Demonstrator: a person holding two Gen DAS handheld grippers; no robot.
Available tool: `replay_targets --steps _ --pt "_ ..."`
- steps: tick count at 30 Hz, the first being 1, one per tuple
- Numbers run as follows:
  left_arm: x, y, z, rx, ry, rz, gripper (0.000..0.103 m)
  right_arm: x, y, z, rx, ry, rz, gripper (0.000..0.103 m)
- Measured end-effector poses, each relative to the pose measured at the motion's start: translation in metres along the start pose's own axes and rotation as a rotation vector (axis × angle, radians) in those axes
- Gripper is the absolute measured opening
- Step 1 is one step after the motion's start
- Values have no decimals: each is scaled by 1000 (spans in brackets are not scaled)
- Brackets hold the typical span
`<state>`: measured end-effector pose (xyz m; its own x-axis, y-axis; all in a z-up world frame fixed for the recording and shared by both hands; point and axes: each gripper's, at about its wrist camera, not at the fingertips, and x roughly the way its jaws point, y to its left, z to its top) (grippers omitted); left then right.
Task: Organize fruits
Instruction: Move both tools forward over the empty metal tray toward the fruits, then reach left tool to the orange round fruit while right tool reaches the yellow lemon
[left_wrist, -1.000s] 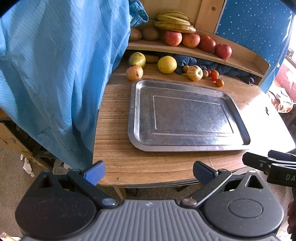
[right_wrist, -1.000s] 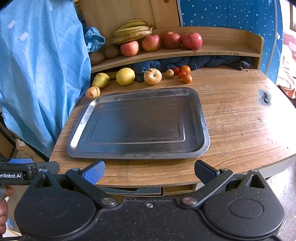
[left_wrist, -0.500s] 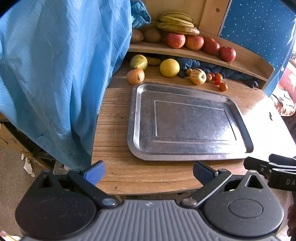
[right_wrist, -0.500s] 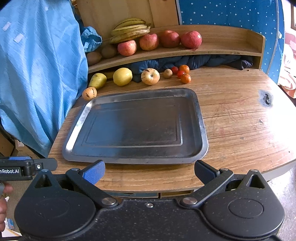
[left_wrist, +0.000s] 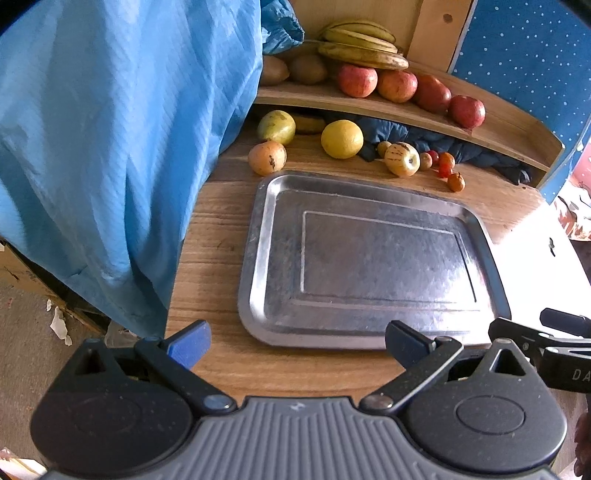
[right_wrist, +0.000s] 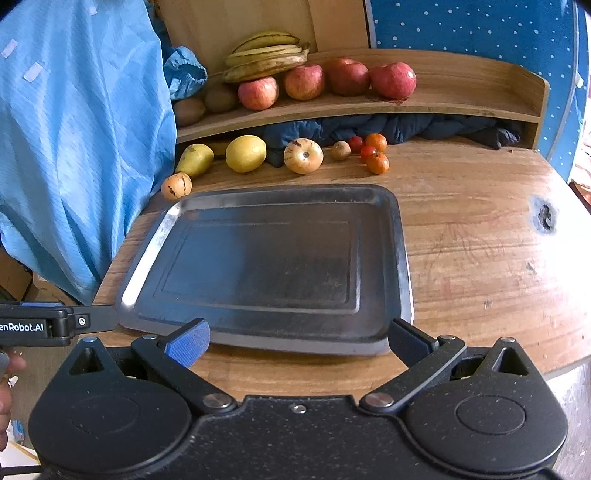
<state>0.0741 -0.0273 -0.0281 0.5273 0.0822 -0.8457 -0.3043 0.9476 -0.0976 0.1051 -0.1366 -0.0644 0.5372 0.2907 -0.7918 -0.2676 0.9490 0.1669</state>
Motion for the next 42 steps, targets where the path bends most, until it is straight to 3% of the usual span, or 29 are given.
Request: replay_targets --steps 25,42 --pt "13 -60 35 -113 -38 134 102 32 -78 62 -80 -7 130 102" --pt "21 -74 60 -101 -41 178 102 30 -98 67 -83 -25 154 103"
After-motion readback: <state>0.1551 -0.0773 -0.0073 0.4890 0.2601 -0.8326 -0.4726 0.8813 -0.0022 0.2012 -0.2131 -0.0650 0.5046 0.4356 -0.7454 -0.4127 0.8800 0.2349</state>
